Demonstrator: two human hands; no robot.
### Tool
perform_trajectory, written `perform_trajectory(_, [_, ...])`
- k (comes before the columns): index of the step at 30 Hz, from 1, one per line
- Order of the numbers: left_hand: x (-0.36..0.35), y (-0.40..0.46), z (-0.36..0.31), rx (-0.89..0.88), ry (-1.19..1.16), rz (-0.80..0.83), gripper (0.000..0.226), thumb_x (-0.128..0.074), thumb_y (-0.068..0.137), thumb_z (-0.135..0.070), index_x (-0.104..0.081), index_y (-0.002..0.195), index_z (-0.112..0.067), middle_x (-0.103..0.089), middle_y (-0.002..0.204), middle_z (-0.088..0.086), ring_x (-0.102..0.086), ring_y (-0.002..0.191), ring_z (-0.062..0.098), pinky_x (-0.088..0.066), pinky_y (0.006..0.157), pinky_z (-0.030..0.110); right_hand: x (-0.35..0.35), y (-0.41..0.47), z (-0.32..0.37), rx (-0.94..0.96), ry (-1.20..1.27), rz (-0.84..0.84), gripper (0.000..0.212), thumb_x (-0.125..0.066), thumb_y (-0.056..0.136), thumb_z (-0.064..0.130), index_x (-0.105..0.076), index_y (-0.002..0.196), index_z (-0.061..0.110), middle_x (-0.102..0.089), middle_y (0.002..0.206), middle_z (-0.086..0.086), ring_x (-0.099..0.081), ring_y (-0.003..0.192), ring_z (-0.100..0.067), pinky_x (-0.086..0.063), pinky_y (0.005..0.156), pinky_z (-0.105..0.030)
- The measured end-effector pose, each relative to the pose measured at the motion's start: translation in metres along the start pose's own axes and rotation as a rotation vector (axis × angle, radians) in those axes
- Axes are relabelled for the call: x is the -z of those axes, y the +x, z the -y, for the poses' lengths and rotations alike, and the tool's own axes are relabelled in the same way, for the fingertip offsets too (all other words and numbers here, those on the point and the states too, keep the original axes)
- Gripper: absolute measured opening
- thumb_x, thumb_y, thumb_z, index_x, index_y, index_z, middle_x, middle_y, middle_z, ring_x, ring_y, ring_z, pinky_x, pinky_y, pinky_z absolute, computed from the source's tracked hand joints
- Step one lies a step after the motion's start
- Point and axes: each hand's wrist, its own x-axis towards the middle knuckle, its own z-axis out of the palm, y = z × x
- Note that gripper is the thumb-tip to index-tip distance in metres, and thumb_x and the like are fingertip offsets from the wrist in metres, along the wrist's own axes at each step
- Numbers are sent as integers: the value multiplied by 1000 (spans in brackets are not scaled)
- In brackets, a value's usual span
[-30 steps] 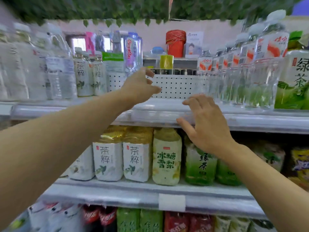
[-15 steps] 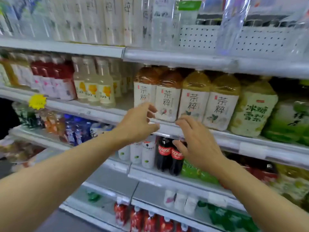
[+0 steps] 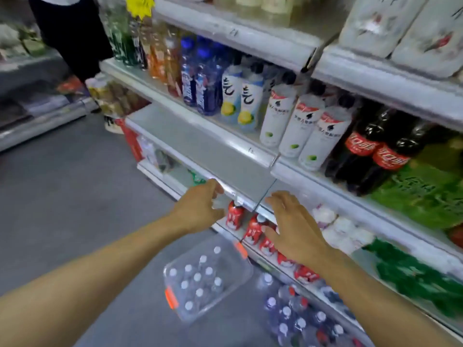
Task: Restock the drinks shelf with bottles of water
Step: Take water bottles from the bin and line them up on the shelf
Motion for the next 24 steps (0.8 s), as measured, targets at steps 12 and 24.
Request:
perform_trajectory(12, [-168, 34, 165, 348, -45, 29, 41, -67, 80, -21, -50, 117, -15, -59, 119, 4, -58, 103, 24, -48, 88, 38, -231, 38, -49, -3, 126, 294, 46, -72, 76, 20, -55, 114, 2, -53, 115, -18, -52, 106, -37, -45, 87, -41])
perform_trajectory(24, [-332, 118, 289, 423, -11, -12, 46, -65, 85, -22, -45, 126, -19, -55, 126, 2, -56, 106, 19, -46, 88, 28, -463, 52, -114, -177, 234, 428, 56, -60, 89, 32, -40, 135, 8, -44, 135, -11, -40, 127, -25, -36, 100, -33])
